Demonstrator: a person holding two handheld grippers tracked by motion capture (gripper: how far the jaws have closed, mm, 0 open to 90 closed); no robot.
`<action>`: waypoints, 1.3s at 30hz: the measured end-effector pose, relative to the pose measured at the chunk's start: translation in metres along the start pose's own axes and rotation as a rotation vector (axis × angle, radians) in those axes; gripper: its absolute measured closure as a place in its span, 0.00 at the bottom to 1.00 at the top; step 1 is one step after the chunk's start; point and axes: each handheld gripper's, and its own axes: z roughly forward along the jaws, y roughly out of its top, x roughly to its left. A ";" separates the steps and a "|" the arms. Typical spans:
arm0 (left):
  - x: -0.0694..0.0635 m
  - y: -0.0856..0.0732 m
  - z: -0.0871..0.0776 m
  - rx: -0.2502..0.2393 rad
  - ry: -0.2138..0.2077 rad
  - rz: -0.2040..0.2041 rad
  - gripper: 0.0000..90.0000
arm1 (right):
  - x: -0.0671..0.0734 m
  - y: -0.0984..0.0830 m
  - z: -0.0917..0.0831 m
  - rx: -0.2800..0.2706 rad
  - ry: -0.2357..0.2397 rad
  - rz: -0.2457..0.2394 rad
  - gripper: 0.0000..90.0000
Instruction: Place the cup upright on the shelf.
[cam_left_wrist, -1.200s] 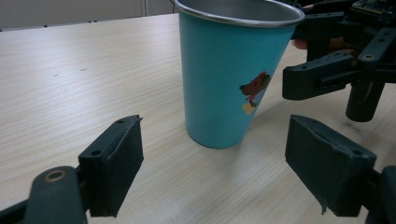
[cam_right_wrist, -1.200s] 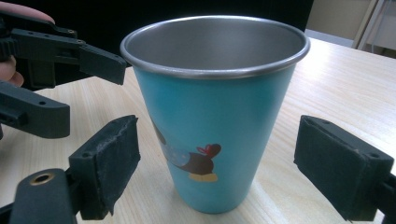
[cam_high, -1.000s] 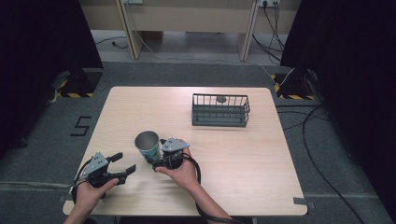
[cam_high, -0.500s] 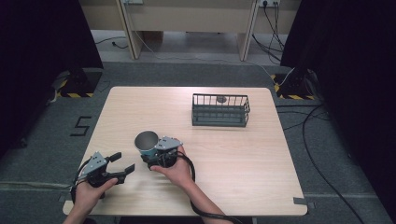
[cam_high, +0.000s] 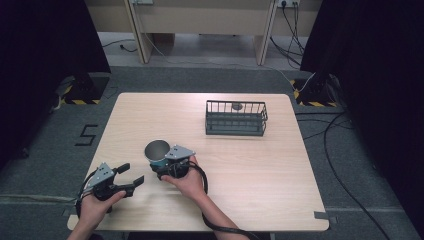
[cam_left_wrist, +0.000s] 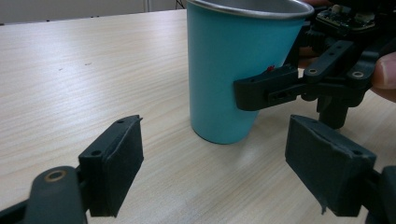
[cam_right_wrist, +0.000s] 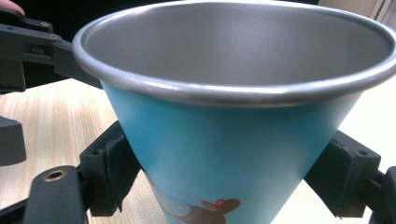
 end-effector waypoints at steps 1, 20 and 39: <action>0.000 0.000 0.000 0.001 -0.001 0.001 0.21 | 0.000 0.000 0.000 -0.004 0.000 0.003 0.22; 0.000 0.000 0.001 0.002 0.000 -0.001 0.21 | -0.007 0.014 -0.018 -0.081 -0.031 0.014 0.22; 0.000 0.000 0.001 0.002 0.000 -0.003 0.21 | -0.022 0.027 -0.039 -0.120 -0.102 0.019 0.22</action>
